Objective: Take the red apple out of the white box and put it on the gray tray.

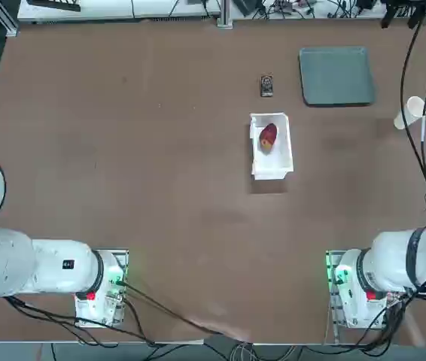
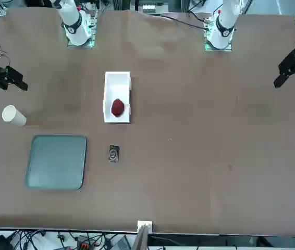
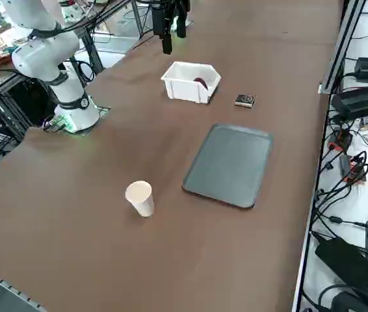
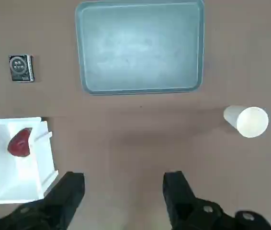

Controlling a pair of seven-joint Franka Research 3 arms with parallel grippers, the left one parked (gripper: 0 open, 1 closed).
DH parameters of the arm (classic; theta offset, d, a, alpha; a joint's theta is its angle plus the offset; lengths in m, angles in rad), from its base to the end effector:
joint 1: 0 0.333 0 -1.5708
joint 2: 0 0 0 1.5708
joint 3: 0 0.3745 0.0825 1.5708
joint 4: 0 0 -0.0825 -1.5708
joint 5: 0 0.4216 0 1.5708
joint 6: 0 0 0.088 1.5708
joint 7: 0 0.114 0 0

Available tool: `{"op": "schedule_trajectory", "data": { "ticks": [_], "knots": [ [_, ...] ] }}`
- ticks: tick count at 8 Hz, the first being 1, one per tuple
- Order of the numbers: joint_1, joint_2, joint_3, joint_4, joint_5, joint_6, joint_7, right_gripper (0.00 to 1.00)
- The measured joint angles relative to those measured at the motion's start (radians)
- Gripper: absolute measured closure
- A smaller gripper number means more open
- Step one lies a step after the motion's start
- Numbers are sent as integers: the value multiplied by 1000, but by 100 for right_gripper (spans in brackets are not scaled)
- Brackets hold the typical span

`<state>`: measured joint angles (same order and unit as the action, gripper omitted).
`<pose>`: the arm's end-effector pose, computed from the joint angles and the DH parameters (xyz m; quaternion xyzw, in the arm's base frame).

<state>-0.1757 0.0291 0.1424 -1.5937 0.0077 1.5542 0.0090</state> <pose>0.5982 -0.0204 0.6458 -0.9992 0.0212 0.0341 0.0063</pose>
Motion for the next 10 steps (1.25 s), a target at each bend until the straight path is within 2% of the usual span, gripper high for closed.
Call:
{"op": "schedule_trajectory", "data": {
  "ticks": [6, 10],
  "knots": [
    [0, 1, 0, 4, -20, 7, 1, 0],
    [-2, 36, -3, 4, -27, 8, 13, 0]
  ]
}}
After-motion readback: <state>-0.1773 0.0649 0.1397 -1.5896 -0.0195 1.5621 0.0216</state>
